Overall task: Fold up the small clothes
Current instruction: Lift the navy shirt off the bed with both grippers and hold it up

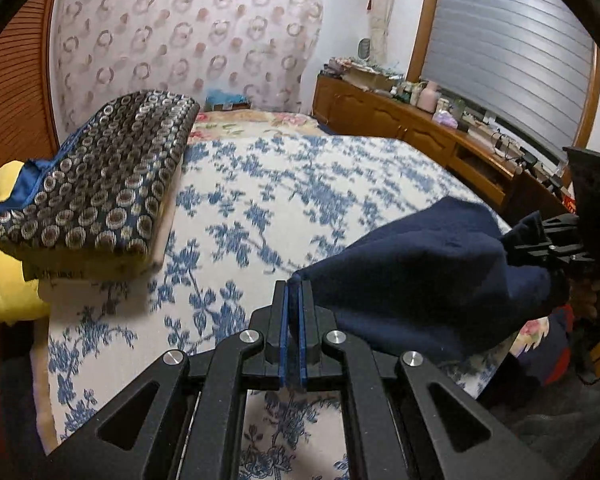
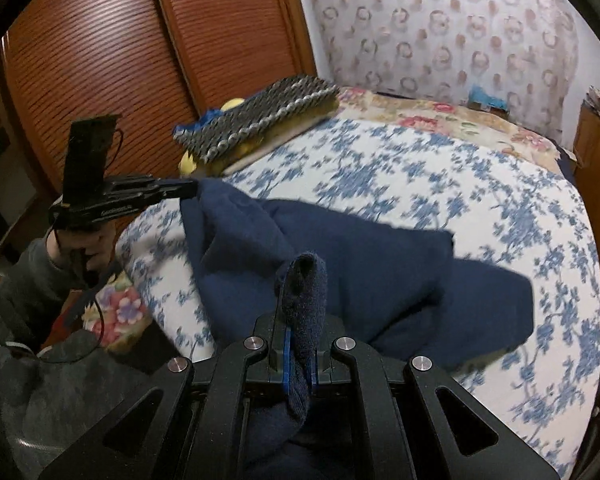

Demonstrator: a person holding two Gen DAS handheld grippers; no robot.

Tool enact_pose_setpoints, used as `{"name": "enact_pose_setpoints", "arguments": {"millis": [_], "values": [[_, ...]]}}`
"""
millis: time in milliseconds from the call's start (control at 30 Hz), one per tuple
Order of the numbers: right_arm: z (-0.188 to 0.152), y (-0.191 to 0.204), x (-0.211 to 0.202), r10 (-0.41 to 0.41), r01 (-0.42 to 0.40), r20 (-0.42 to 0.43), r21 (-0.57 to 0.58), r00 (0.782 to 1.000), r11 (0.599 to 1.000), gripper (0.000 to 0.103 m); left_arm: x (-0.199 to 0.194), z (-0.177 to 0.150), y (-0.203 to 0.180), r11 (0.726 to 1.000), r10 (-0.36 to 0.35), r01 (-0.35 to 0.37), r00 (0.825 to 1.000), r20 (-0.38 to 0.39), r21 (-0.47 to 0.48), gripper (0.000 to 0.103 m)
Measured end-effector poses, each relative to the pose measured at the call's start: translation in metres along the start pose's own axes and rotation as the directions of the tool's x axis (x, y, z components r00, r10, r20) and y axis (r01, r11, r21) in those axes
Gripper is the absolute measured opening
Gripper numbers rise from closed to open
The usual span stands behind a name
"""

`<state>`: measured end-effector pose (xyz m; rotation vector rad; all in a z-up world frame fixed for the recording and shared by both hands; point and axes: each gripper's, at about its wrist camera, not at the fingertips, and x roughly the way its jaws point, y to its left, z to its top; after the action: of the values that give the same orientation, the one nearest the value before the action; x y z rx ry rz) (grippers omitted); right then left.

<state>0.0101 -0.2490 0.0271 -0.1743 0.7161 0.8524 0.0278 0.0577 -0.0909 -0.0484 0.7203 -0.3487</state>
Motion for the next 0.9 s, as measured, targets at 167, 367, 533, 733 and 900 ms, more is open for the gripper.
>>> {"name": "enact_pose_setpoints", "arguments": {"millis": [167,367,533,733,900], "values": [[-0.005,-0.001,-0.001,-0.033,0.033,-0.013,-0.007,0.999,0.999,0.006,0.001,-0.002,-0.003,1.000,0.004,-0.004,1.000,0.003,0.008,0.005],[-0.023,0.005,-0.006,-0.124,0.124,0.008,-0.013,0.992,0.992,0.006,-0.004,0.004,-0.012,1.000,-0.004,0.003,1.000,0.022,0.028,0.005],[-0.032,0.005,0.005,-0.247,0.247,0.041,0.017,0.968,0.969,0.022,-0.008,0.009,-0.016,0.999,-0.009,0.008,0.999,0.034,0.036,0.005],[-0.047,-0.002,0.022,-0.237,0.234,0.032,0.081,0.971,0.969,0.044,-0.007,0.012,-0.020,0.999,-0.020,0.019,0.999,0.035,0.043,0.005],[-0.050,-0.013,0.049,-0.137,0.135,0.009,0.127,0.990,0.983,0.044,-0.004,0.012,-0.021,0.999,-0.029,0.028,0.999,0.033,0.042,0.005]]}}
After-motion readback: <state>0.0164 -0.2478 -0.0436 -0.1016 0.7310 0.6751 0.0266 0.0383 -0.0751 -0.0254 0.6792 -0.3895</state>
